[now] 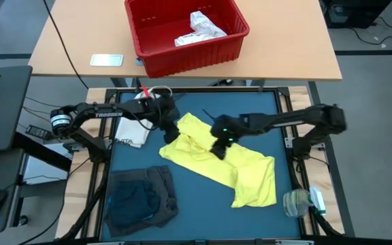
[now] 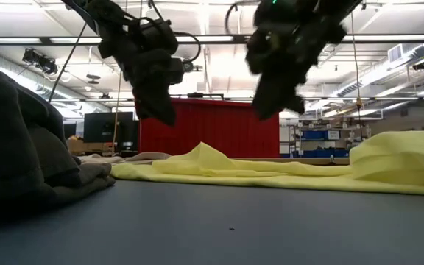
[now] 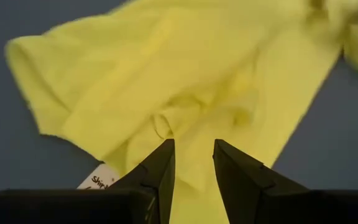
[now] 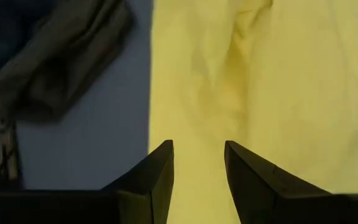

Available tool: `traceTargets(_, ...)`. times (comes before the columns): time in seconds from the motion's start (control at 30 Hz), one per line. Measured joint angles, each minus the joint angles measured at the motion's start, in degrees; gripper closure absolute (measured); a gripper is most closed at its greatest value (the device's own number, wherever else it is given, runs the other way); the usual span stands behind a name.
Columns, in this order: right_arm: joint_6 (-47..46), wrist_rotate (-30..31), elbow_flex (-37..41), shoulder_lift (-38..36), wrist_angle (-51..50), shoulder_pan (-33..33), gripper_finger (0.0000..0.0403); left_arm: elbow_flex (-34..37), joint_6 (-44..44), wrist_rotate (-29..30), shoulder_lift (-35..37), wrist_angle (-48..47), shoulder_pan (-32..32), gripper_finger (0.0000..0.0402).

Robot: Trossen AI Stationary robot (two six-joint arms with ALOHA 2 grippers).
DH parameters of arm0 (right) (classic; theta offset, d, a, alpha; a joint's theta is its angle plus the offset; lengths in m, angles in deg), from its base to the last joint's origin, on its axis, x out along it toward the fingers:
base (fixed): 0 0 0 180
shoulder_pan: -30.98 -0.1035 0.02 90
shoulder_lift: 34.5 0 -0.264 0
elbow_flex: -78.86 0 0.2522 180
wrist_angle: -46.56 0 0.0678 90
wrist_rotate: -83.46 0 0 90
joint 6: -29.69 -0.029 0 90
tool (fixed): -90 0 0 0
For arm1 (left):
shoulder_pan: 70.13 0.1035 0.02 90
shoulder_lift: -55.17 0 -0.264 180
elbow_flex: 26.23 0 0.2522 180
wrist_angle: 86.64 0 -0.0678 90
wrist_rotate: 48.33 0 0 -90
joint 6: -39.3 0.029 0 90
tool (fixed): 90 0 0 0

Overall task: Fold laundry
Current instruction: Fold the yellow shirt

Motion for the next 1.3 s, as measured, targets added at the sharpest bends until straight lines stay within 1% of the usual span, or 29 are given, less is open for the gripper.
traceTargets(0.07, -0.41, 2.88, 0.0, 3.96, 3.49, 0.66, 0.0254, 0.0, 3.51, 0.68, -0.06, -0.47, -1.1, 0.0285)
traceTargets(0.17, -0.43, 7.08, 0.0, 8.49, 5.97, 2.39, 0.0254, -0.02, 4.93, 3.23, -0.06, 0.03, -2.21, 0.0285)
traceTargets(0.23, -0.46, 6.95, 0.0, 10.71, 6.34, 3.99, 0.0254, -0.01, 4.74, 6.12, -0.06, 0.38, -2.42, 0.0285)
traceTargets(0.3, -0.42, 5.48, 0.0, 12.07, 6.0, 5.41, 0.0254, -0.02, 4.62, 8.35, -0.06, 0.64, -2.31, 0.0285)
traceTargets(0.4, 0.03, 4.08, 0.0, 11.98, 6.38, 6.91, 0.0254, -0.02, 4.77, 8.88, -0.06, 0.6, -1.38, 0.0285)
traceTargets(0.53, 2.36, 5.1, 0.0, 10.3, 7.79, 9.09, 0.0254, 0.45, 7.78, 8.92, -0.06, 1.73, -0.06, 0.0285)
traceTargets(0.63, 3.58, 5.13, -0.09, 10.05, 9.43, 10.85, 0.0254, 0.82, 11.52, 8.3, -0.7, 2.85, 1.39, 0.0285)
traceTargets(0.73, 5.1, 4.0, -0.09, 11.4, 9.65, 12.36, 0.0254, 0.94, 12.42, 4.71, -3.12, 4.41, 3.55, 0.0285)
traceTargets(0.8, 4.76, 2.28, -0.09, 12.55, 9.15, 13.32, 0.0254, 0.96, 11.29, 2.7, -5.36, 6.05, 4.77, 0.0285)
traceTargets(0.87, 3.06, 1.08, -0.09, 13.06, 8.56, 14.06, 0.0254, 0.97, 9.29, 2.17, -7.6, 6.85, 5.59, 0.0285)
traceTargets(1.03, 1.72, 1.93, -0.07, 13.05, 7.58, 14.33, 0.0257, 1.01, 5.71, 1.68, -11.32, 7.74, 6.66, 0.0285)
traceTargets(1.13, 2.27, 0.04, -0.07, 13.62, 8.41, 14.27, 0.0276, 1.03, 5.87, 0.5, -12.63, 8.14, 6.66, 0.0285)
traceTargets(1.23, 3.93, -4.21, 0.0, 14.96, 8.97, 13.88, 0.0298, 1.07, 7.25, -1.68, -12.92, 8.39, 6.56, 0.0286)
traceTargets(1.3, 4.42, -4.47, -0.03, 15.6, 9.36, 13.33, 0.0308, 1.05, 8.55, -1.87, -12.89, 9.18, 6.29, 0.0289)
